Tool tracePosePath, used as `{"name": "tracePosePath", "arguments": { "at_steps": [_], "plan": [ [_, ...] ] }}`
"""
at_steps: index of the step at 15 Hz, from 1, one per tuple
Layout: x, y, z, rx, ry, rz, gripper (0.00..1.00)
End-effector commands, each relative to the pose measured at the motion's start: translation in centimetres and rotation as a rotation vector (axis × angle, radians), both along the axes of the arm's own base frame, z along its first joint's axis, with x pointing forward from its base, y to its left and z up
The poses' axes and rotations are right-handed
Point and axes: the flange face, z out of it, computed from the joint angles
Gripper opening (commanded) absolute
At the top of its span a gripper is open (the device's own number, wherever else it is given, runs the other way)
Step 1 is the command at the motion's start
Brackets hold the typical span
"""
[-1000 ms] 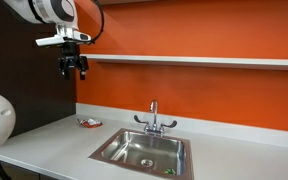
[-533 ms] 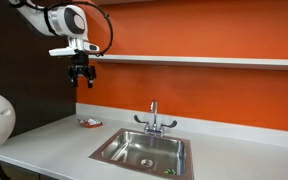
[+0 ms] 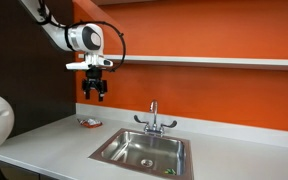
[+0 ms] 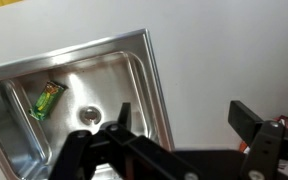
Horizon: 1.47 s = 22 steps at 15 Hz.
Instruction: Move the chocolate bar from the sink to the left counter
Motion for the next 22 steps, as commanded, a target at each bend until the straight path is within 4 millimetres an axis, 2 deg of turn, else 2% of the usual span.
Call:
{"name": "tracePosePath", "arguments": {
  "at_steps": [1, 9, 15, 22],
  "plan": [
    [0.4, -3.0, -2.8, 0.011, 0.005, -0.092, 1.0],
    [1.4, -10.5, -10.9, 0.019, 0.027, -0.248, 1.0],
    [2.9, -15.0, -15.6, 0.008, 0.029, -0.34, 1.0],
    [4.5, -19.5, -19.7, 0.004, 0.043, -0.45, 1.0]
  ]
}}
